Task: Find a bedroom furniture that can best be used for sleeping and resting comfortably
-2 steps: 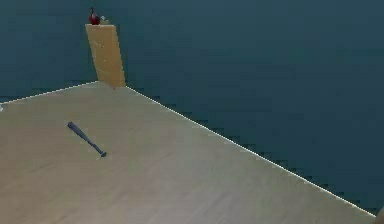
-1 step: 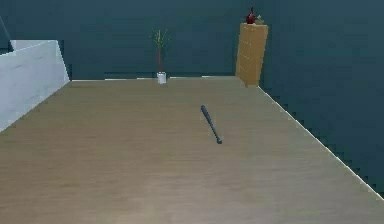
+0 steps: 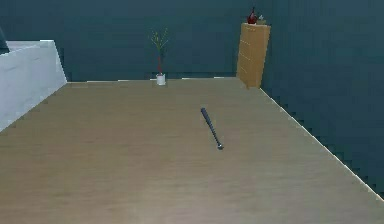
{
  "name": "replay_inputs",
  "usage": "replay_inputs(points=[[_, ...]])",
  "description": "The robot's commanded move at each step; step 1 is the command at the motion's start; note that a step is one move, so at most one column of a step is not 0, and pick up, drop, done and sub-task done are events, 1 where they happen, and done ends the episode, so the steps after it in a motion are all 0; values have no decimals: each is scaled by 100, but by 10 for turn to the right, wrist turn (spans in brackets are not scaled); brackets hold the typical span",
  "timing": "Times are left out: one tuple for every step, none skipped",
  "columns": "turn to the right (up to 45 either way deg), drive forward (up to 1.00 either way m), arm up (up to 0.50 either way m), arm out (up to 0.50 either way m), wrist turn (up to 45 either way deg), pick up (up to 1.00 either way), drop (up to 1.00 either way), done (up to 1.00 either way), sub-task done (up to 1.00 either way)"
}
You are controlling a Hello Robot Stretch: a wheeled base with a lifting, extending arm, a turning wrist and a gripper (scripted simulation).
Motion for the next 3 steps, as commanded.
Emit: replay_inputs(points=[[-450,0,0,0,0,0,0,0,0],[-120,0,0,0,0,0,0,0,0],[0,100,0,0,0,0,0,0,0]])
